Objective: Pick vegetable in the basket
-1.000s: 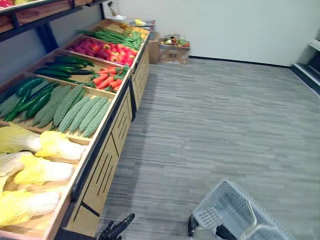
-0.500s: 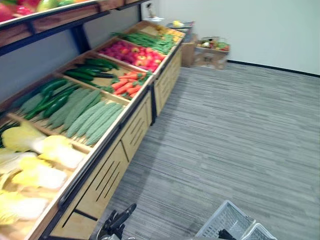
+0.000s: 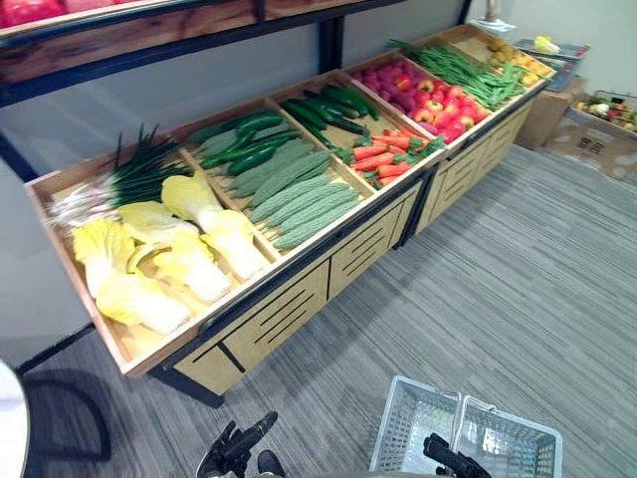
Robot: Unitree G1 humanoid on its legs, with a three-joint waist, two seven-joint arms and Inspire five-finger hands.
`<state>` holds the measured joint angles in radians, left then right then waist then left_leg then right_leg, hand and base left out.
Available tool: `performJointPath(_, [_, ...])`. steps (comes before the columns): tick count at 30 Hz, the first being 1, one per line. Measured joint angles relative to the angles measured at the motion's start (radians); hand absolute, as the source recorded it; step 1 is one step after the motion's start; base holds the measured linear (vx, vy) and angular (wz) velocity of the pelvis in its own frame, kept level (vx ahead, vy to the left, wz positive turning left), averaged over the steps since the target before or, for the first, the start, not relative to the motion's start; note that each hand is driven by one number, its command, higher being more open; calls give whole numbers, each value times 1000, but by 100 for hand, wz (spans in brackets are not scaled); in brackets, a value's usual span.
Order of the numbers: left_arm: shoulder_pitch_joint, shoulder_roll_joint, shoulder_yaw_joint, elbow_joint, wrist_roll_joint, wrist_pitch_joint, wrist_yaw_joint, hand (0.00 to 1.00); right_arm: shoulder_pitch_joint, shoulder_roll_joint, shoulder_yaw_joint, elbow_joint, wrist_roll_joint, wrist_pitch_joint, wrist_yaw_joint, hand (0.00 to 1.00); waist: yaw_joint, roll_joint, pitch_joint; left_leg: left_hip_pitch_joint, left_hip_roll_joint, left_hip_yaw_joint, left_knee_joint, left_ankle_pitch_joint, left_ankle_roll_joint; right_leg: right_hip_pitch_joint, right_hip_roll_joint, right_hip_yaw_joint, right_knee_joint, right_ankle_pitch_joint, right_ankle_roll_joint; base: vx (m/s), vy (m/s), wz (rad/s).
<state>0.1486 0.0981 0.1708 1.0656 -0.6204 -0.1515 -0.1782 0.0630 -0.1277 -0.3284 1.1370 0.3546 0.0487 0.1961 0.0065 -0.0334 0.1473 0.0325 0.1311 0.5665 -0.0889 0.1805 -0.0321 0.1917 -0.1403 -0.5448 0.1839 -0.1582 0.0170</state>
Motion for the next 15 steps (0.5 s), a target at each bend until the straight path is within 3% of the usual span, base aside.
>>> performJointPath(2, [6, 1, 7, 2, -1, 0, 2, 100, -4, 0, 0, 3, 0, 0, -1, 0, 4, 0, 1, 2, -4, 0, -5, 0, 0, 6, -2, -2, -1, -1, 2, -52, -12, 18])
performJointPath(3, [2, 5, 11, 11, -3, 0, 4, 100, -3, -2, -2, 7, 2, 10, -2, 0, 6, -11, 13, 2, -32, -10, -7, -9, 10, 19, -34, -41, 19, -36, 58, -93, 7, 46])
performJointPath(4, [-1, 1, 9, 16, -3, 2, 5, 100, -1, -10, -3, 10, 2, 16, -5, 0, 2, -7, 22, 0, -37, -27, -7, -40, 20, 20, -48, -62, 58, -48, 74, -118, 49, 69])
performJointPath(6, [-5, -1, 2, 20, -3, 9, 9, 100, 1, -22, -4, 11, 6, 21, -8, 0, -7, 1, 30, -1, -48, -60, -7, -52, 27, 3, -77, -75, 154, -48, 73, -77, 78, 64])
performJointPath(8, [-7, 2, -2, 20, -3, 9, 21, 100, 4, -19, -8, 11, 30, 16, -9, 0, -12, 0, 38, -5, -64, -124, -7, -69, 35, -53, -118, -13, 338, -17, 32, -62, 116, 95])
performJointPath(9, [-12, 7, -24, 20, -4, 10, 31, 100, 13, -14, -14, 6, 43, -4, -8, 0, -17, 22, 49, -6, -55, -190, -7, -69, 36, -113, -106, 84, 447, 0, 30, -44, 98, 115])
performJointPath(10, [-16, 19, -42, 19, -5, 10, 38, 100, 22, 2, -25, 1, 47, -18, -7, 0, -20, 21, 48, -15, -48, -222, -7, -69, 37, -132, -79, 139, 439, -43, 43, -25, 38, 143])
performJointPath(11, [-24, 31, -49, 19, -5, 10, 46, 100, 27, 21, -24, -12, 47, -36, -9, 0, -19, 19, 49, -42, -38, -279, -7, -69, 37, -164, -21, 222, 381, -102, 48, -9, -29, 127])
performJointPath(13, [-26, 41, -47, 22, -9, 11, 55, 100, 32, 40, -33, -13, 78, -40, -11, 0, -19, 18, 53, -71, -37, -352, -7, -69, 36, -191, 74, 408, 227, -124, 62, -34, -76, 132])
performJointPath(14, [-26, 47, -47, 25, -20, 11, 55, 100, 35, 46, -44, -13, 78, -39, -11, 0, -19, 17, 53, -75, -44, -365, -7, -70, 36, -189, 87, 451, 178, -123, 63, -83, -83, 128])
performJointPath(15, [-23, 50, -46, 25, -44, 11, 47, 100, 36, 58, -48, -13, 78, -36, -12, 0, -17, -4, 54, -86, -82, -384, -6, -82, 28, -176, 75, 494, 74, -127, 56, -57, -78, 124])
